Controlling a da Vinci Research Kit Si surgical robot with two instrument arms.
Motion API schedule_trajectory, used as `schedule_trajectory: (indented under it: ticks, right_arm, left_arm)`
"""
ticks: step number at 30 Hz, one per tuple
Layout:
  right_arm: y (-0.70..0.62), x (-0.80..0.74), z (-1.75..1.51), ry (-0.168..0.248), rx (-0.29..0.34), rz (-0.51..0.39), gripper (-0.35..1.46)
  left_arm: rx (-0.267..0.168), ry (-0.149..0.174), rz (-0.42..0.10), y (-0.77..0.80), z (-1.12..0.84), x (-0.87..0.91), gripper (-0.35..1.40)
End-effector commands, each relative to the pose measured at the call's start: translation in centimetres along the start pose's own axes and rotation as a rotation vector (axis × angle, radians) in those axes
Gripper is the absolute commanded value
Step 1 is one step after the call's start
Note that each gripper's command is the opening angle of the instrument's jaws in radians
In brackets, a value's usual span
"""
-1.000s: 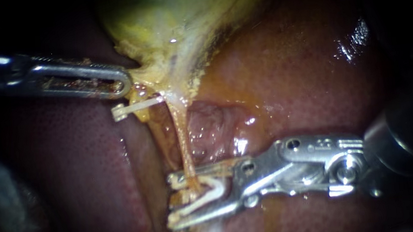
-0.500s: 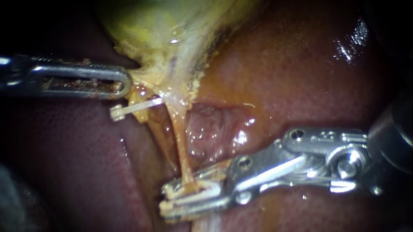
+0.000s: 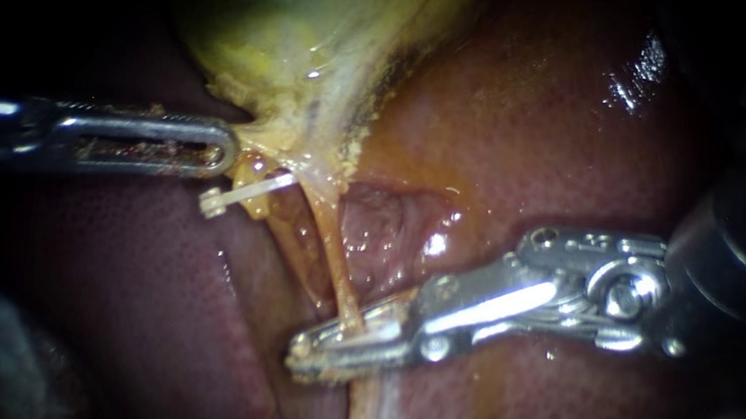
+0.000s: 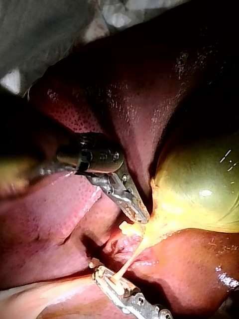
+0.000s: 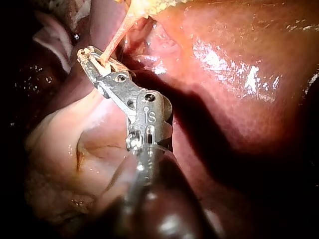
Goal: Clipping first clip right tube
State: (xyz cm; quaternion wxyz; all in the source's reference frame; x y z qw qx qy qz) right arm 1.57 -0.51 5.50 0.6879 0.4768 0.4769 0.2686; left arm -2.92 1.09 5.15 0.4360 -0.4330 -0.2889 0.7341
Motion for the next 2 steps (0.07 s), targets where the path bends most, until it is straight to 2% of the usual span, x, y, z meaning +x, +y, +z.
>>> schedule_trajectory:
  ticks: [1,2]
  right_arm:
    - [0.0,-0.01,0.0,0.0,0.0,-0.001,-0.35]
    - [0.0,-0.01,0.0,0.0,-0.001,-0.001,-0.35]
  left_arm:
    - [0.0,0.0,0.0,0.0,0.0,0.0,-0.35]
    - [0.0,0.0,0.0,0.0,0.0,0.0,-0.35]
